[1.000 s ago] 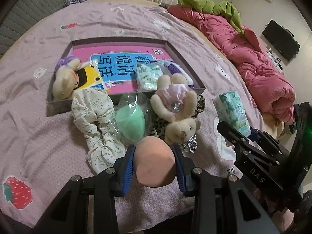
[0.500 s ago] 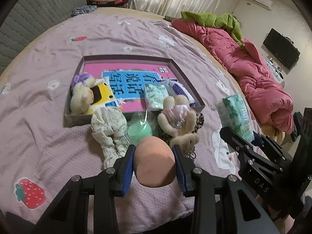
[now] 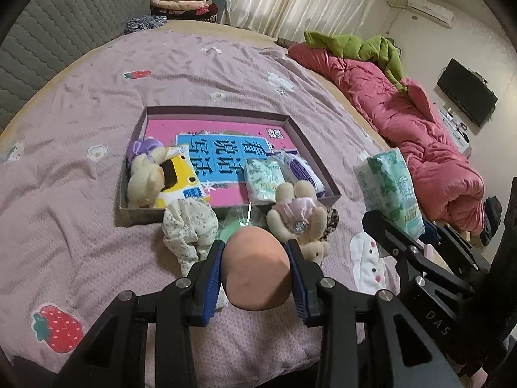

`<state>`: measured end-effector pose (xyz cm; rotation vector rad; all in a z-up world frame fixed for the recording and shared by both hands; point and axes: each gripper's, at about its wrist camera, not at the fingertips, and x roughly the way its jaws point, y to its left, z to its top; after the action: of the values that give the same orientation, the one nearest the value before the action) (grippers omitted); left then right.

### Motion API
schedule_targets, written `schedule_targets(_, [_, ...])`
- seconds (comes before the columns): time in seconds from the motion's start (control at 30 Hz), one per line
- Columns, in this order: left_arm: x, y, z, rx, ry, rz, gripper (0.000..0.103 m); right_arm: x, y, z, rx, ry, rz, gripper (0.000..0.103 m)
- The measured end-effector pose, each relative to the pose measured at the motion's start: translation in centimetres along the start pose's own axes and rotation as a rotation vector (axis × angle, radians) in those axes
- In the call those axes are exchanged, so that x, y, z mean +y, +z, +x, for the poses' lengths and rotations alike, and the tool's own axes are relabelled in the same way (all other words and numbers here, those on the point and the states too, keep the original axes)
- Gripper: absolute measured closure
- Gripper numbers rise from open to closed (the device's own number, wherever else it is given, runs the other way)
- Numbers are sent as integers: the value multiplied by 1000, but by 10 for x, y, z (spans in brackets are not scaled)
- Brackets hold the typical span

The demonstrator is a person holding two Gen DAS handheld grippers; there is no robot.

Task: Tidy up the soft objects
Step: 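Lift the peach sponge and tissue pack and carry both toward the tray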

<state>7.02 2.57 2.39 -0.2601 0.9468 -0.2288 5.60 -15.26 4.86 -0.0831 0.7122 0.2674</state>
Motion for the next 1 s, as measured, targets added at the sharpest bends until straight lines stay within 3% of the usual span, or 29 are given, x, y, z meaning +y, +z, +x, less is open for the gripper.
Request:
schedule_targets(0.57, [27, 24, 2, -45, 24, -59, 65, -6, 32, 7, -26, -11, 16, 53])
schedule_targets(1.0, [34, 37, 12, -84, 7, -49, 65, -19, 42, 21, -13, -42, 48, 53])
